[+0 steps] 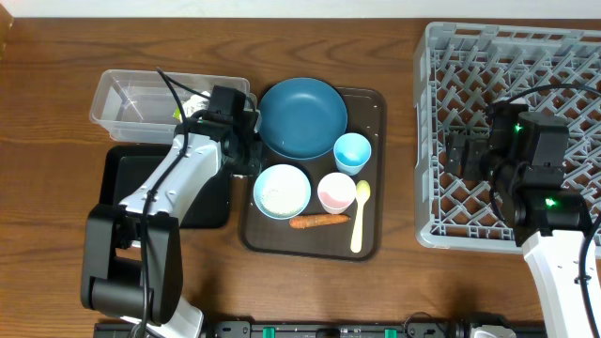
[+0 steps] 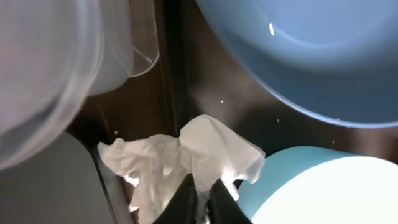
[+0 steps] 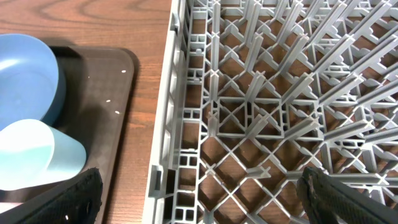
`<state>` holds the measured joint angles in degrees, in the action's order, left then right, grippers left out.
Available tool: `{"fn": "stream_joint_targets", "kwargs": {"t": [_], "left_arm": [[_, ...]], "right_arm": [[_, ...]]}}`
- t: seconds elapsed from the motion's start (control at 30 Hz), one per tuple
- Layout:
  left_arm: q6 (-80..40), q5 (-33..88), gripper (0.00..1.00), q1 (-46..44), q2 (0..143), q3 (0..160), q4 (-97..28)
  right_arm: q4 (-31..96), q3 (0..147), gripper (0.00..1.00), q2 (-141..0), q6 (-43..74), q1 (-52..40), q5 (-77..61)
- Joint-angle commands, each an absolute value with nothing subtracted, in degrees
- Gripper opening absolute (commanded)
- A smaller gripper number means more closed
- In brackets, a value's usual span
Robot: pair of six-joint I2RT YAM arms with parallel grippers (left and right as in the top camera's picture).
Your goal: Sort waste into correct bins and load items into the dishwasher rack
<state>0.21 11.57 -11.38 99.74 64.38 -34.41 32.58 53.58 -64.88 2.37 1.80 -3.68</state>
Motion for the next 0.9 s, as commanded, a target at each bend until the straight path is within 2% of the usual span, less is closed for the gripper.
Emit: {"fn": "stream_joint_targets", "kwargs": {"t": [0.0, 0.47, 0.7, 0.87], "left_arm": [[0.4, 10.9, 0.06, -11.6, 99.2, 64.6, -34.2], [0.2, 9.8, 0.06, -10.9, 83.0, 65.6, -33.1], [0.2, 1.0, 0.08, -7.3, 79.0, 65.6, -24.1], [0.1, 0.2, 0.08, -4.3, 82.5, 65.6, -17.2]], "right_arm": [[32.6, 54.6, 0.99, -65.1, 3.0, 0.9, -4.1], [32.8, 54.7, 0.99, -65.1, 3.0, 0.9, -4.1], [32.8, 54.7, 0.99, -65.1, 3.0, 0.9, -4.1], [32.8, 54.7, 0.99, -65.1, 3.0, 0.9, -4.1]]}}
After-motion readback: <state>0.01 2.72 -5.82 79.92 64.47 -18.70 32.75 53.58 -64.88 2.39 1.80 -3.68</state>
